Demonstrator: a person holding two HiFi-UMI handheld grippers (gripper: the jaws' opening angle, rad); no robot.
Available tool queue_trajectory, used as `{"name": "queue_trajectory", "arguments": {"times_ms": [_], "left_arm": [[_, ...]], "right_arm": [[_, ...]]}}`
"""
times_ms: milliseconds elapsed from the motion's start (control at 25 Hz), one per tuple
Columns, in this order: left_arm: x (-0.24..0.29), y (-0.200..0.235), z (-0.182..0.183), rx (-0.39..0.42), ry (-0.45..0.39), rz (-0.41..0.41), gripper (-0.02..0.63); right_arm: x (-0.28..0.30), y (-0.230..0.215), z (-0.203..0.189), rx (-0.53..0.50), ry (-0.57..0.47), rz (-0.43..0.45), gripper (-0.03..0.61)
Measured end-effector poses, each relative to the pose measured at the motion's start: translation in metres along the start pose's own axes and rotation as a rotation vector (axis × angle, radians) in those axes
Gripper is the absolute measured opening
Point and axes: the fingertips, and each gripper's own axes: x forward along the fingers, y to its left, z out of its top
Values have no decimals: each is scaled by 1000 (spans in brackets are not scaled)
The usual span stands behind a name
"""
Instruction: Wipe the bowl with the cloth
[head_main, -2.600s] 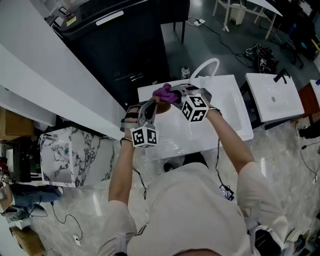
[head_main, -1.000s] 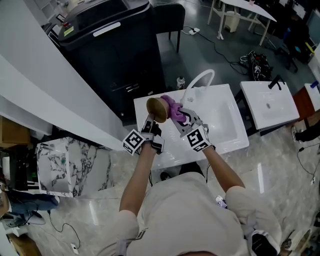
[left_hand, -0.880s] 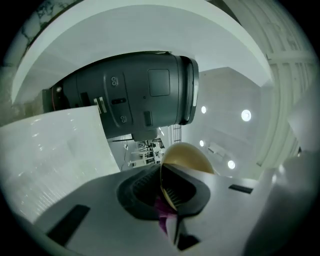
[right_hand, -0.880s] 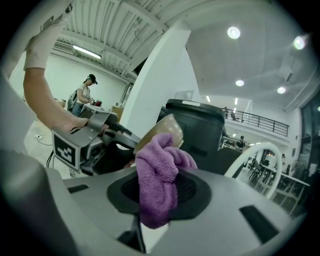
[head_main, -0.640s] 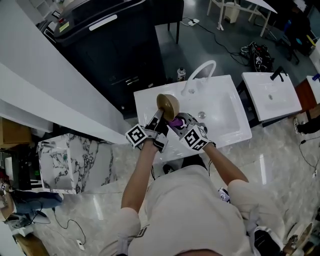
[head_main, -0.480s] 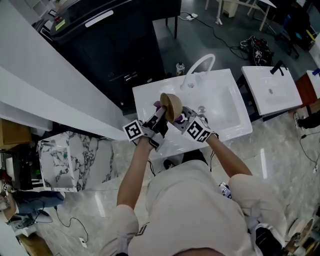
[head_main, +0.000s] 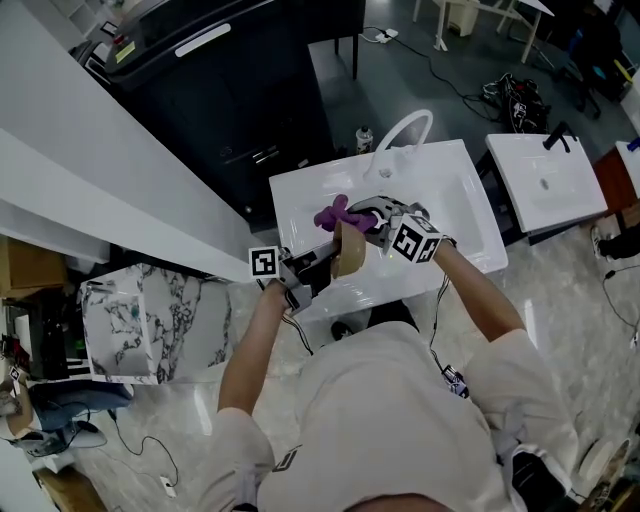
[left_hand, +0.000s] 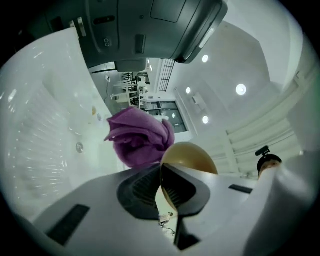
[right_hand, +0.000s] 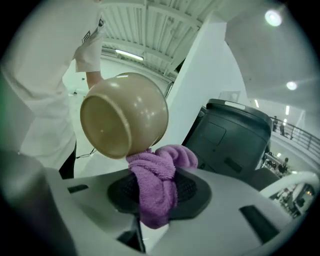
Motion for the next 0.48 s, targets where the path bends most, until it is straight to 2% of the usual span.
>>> {"name": "queue_trajectory", "arguments": {"times_ms": [80,160,400,480], "left_arm": [[-7,14,-4,-3,15,62,18],[-17,28,0,1,-6,120,18],[-46,52,37,23,-212,202,18],[-57,63,47,34,-260,264,18]], "right_arm": [[-5,-4,-1,-52,25,9,89],[-10,-9,4,-74,26,13,89],[-18,-5,20,-104,22,-5,89],[-16,1,18,-105,31,-17,89]]}}
